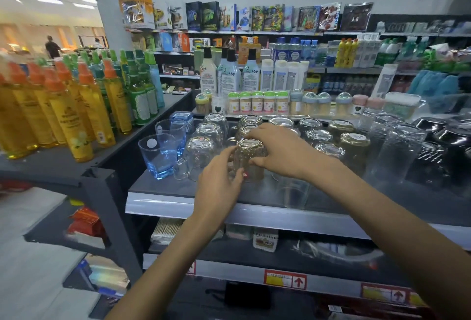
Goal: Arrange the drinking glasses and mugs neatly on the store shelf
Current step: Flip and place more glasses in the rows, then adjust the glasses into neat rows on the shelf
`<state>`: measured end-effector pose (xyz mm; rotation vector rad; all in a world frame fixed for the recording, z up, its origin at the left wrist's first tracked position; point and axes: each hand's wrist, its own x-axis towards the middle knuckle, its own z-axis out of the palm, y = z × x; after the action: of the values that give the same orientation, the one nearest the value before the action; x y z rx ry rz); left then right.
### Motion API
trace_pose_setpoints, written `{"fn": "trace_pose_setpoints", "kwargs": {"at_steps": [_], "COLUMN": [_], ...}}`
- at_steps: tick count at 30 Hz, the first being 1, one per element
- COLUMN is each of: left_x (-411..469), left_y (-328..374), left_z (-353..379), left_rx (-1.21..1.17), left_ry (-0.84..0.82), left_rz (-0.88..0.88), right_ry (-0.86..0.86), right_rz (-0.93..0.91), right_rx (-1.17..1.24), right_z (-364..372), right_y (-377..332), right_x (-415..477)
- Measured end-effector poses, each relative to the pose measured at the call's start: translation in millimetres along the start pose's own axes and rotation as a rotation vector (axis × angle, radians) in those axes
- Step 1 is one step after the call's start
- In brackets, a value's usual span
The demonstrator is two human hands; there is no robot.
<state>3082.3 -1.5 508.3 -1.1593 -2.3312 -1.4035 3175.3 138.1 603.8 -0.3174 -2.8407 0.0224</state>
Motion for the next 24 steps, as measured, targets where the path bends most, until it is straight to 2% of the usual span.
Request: {"fn": "trace_pose_setpoints", "kwargs": {"at_steps": [3,9,16,20,24], "left_x": [-18,-40,12,29,31], "left_y": [3,-17,-42,-61,-77], "left_z": [-24,-70,-64,-54,-53], "left_rx": [0.056,0.375,0.587,0.590,0.550], "left_ry": [0.018,0.132,0.071,0.069,0.101], "left_rz": [0.082,0.174,0.226,0.321,0.388], "right_ry": [0.082,0.153,0.046,-0.073,-0.123], "right_rz": [-0.064,-0.100,-0.019,0.081,0.168], "right_rx": [0.070,0.156,0.122,0.131,0.147], "right_z": [-5,1,-4,-2,11], "right_y": [-7,-23,-43,-48,-56], "right_x": [-12,0,75,119,145]}}
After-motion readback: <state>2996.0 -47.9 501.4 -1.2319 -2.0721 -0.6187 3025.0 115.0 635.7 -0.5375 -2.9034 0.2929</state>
